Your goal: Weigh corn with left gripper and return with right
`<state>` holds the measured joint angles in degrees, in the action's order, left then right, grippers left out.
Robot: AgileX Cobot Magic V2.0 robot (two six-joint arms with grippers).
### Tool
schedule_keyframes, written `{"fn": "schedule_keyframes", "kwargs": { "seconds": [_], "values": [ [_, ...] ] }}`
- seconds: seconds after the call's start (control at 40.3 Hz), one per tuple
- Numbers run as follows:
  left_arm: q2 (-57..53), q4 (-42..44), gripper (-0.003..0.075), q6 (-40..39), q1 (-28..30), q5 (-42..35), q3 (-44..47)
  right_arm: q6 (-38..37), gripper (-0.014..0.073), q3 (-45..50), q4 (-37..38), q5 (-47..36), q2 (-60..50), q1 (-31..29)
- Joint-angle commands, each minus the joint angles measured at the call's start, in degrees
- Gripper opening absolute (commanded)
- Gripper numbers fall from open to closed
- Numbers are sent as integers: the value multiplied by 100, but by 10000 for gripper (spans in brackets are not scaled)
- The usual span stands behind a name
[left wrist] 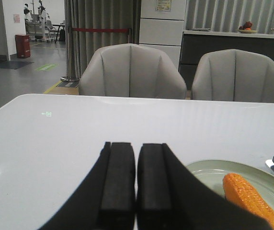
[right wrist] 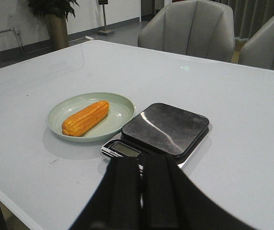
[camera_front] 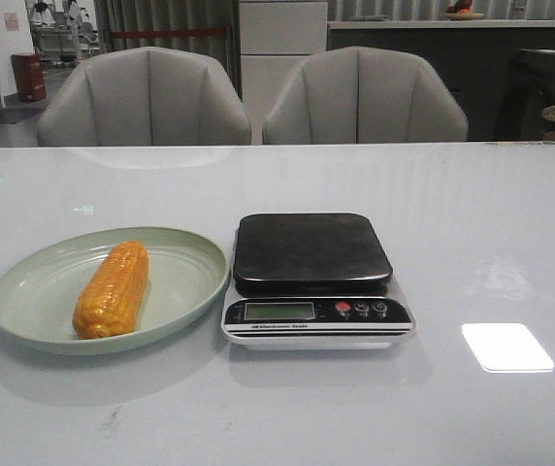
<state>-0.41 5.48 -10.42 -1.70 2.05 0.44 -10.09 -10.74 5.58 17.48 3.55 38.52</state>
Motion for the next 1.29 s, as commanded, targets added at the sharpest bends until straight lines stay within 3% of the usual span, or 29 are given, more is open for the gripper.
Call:
{"fn": "schedule_keyframes", "kwargs": {
  "seconds": [0.0, 0.223, 0.596, 0.72, 1.092, 1.266],
  "values": [
    [-116, -58, 132, -29, 14, -476, -12, 38, 165, -164, 100, -468, 68, -28],
    [-116, -58, 132, -29, 14, -476, -12, 38, 165, -157, 100, -475, 78, -320],
    [-116, -58, 132, -29, 14, -476, -12, 38, 165, -157, 100, -475, 78, -2837],
    [-116, -58, 132, -29, 14, -476, -12, 38, 165, -48, 100, -542, 78, -3344],
    [-116, -58, 132, -29, 14, -476, -12, 38, 165, 1199, 100, -1931, -277, -3475],
    [-104, -58, 132, -29, 14, -476, -12, 38, 165, 1247, 100, -1938, -520, -3487]
  ]
}}
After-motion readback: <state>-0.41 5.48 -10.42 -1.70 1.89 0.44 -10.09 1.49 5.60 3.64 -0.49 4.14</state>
